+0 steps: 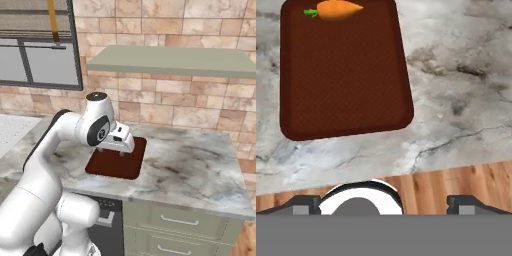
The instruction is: Place the two vegetables and bowl onto the tray for setting up a vegetable dip station.
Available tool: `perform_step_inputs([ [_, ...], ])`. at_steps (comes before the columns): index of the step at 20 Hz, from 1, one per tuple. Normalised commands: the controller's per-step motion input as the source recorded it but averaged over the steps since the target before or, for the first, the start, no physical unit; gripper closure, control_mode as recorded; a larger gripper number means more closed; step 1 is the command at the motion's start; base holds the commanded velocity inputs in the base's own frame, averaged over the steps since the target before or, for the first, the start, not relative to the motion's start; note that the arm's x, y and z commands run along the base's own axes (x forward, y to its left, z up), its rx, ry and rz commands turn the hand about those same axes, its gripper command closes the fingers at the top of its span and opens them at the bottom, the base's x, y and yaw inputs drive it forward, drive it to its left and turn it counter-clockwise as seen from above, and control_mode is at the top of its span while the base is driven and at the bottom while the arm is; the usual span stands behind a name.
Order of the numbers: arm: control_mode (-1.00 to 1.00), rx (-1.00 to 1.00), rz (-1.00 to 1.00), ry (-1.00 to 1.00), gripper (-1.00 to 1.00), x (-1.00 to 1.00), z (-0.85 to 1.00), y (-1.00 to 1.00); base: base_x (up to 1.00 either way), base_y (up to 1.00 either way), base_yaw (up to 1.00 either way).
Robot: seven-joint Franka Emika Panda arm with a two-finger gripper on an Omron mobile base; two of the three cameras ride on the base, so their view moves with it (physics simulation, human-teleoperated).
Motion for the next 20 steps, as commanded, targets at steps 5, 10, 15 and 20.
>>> perform_step_inputs([
  [5, 1.0, 0.0, 0.0, 0.0, -1.0, 0.0, 0.0, 0.0, -0.94, 0.55, 0.0],
  [10, 1.0, 0.0, 0.0, 0.0, -1.0, 0.0, 0.0, 0.0, -0.3, 1.0, 0.06],
  [15, 1.0, 0.0, 0.0, 0.0, -1.0, 0.0, 0.0, 0.0, 0.0, 0.97, 0.47],
  [20, 1.0, 0.0, 0.0, 0.0, -1.0, 0.0, 0.0, 0.0, 0.0, 0.41, 0.81],
])
